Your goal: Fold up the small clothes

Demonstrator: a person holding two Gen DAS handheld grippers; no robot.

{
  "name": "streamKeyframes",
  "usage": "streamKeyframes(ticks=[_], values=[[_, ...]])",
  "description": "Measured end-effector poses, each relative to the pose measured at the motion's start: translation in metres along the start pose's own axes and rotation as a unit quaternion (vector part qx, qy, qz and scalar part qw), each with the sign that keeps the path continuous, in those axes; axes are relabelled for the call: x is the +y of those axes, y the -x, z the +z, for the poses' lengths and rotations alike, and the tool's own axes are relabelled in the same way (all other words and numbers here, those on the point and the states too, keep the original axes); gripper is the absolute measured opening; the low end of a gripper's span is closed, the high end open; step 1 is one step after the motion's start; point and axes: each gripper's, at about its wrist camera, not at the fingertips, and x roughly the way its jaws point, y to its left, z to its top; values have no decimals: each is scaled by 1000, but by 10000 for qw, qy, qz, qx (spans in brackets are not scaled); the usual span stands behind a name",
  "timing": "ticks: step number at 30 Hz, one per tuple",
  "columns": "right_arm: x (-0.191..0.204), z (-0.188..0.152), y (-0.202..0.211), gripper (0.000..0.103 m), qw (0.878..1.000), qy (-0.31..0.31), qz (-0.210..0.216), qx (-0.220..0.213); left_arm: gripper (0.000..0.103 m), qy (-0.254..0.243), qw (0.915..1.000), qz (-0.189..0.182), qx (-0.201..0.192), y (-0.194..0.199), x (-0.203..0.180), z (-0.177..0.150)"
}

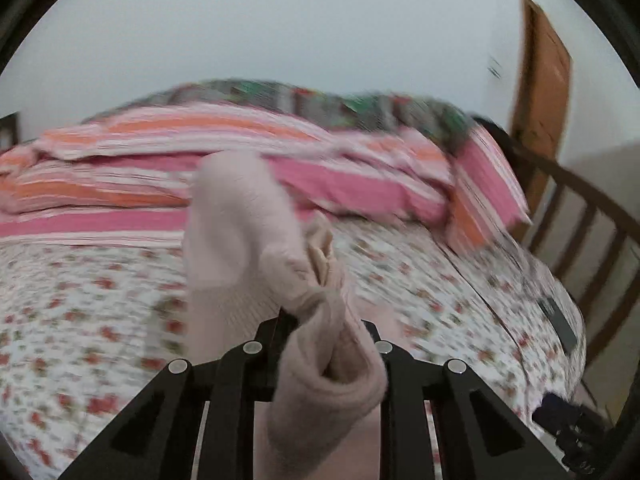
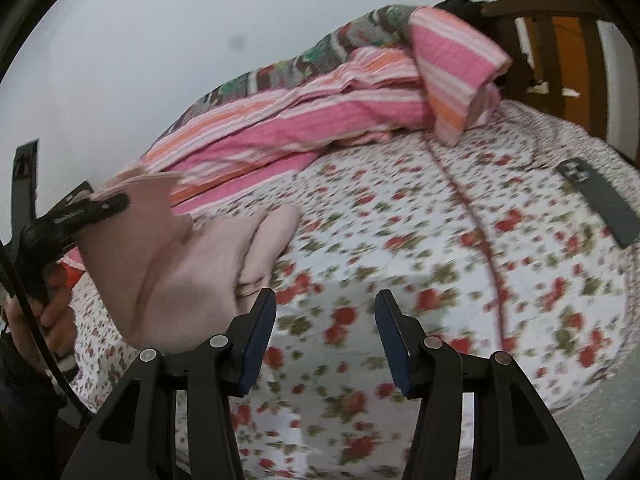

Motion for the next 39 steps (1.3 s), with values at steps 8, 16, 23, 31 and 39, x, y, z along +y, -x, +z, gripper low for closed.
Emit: streamKeyframes(ticks=[8,16,23,31,39], values=[[-31,-10,16,52,9993,-190,-323,66,30,-1293,9898,107,585,-33,-77,-78],[-7,-1,2,52,9998,-59,157,120,72,-560,9910,-1166,347,21,-29,-46],[45,25,-29,53,9928,-71,1185,159,74,7,9991,-82,426,31,44,-37],[101,26,-101,10,9945,164,868,565,75,647,9926,-36,1029,8,92,-69],[70,-8,-92,5,9958,95,666,621,75,827,9892,-593,1052,9,104,-77]])
